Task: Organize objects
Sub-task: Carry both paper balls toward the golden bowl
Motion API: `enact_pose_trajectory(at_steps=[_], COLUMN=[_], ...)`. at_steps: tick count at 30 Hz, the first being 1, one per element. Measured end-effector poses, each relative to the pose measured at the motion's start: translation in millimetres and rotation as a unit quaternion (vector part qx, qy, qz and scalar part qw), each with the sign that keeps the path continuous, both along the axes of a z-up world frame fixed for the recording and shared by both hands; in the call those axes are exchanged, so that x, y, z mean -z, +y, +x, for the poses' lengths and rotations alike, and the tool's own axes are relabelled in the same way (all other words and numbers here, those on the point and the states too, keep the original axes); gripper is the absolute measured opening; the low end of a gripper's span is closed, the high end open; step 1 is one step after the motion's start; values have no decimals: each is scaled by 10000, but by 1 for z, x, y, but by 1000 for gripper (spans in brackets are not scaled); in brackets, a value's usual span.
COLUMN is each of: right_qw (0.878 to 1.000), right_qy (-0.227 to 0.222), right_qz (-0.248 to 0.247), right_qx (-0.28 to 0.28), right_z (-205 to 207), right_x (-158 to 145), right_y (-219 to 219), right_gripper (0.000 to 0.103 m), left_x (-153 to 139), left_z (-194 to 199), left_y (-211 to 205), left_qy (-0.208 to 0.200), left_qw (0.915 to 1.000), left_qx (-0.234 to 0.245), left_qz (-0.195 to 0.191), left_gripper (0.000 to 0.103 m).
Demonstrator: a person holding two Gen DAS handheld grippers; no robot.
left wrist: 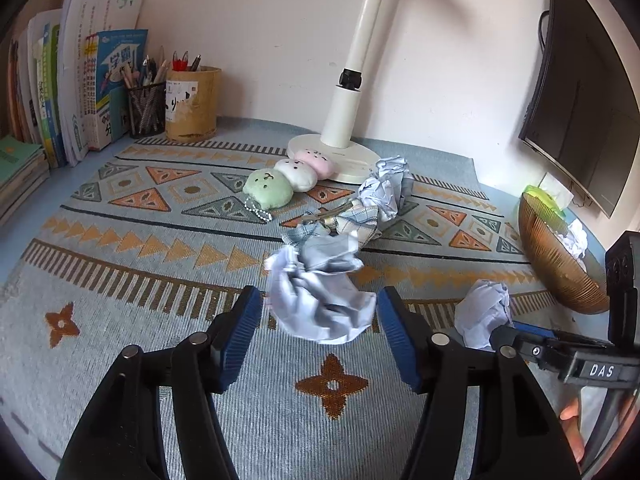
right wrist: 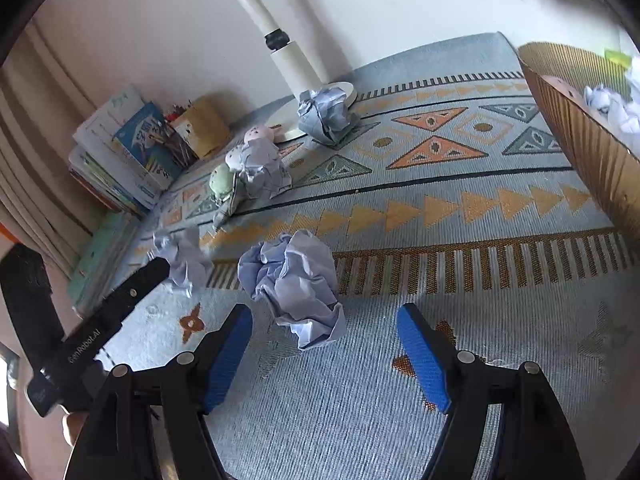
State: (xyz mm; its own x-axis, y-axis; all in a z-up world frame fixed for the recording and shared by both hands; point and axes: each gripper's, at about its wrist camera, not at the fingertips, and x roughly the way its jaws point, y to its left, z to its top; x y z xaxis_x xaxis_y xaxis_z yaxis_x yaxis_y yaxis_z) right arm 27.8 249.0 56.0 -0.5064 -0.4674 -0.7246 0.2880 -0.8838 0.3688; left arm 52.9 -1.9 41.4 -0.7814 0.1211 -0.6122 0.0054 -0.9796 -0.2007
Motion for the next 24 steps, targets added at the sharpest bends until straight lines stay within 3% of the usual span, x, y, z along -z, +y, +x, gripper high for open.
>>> enact_pose_trajectory(at_steps=[6, 13, 17, 18, 19, 20, 24], right_qw=[9989, 9974, 9929, 9886, 9861, 9874, 9882], right_qy=[126, 223, 351, 477, 609, 650, 919], right_qz=[438, 649, 1136, 1412, 1520, 1433, 1222], right_qx=[-128, -225, 34, 218, 293, 173, 93], right_z=[3, 4, 0, 2, 6, 8, 21], right_x=[2, -3, -1, -2, -3, -4, -15], right_y=[-13, -28, -44, -47, -48, -48, -41], right_gripper=[84, 84, 84, 79, 53, 39, 37], left_x=[0, 0, 1, 0, 0, 0, -2], left_z=[1, 0, 0, 0, 1, 1, 4], left_y=[-2, -5, -5, -5, -5, -6, -8], left_qy=[40, 34, 30, 43, 57, 71, 163], left_qw=[10000, 9999, 9998, 9998, 9998, 9998, 9994], left_qx=[3, -8, -19, -15, -4, 5, 26], left_qz=[48, 153, 182, 182, 190, 205, 309], left_gripper=[65, 64, 64, 64, 64, 65, 64])
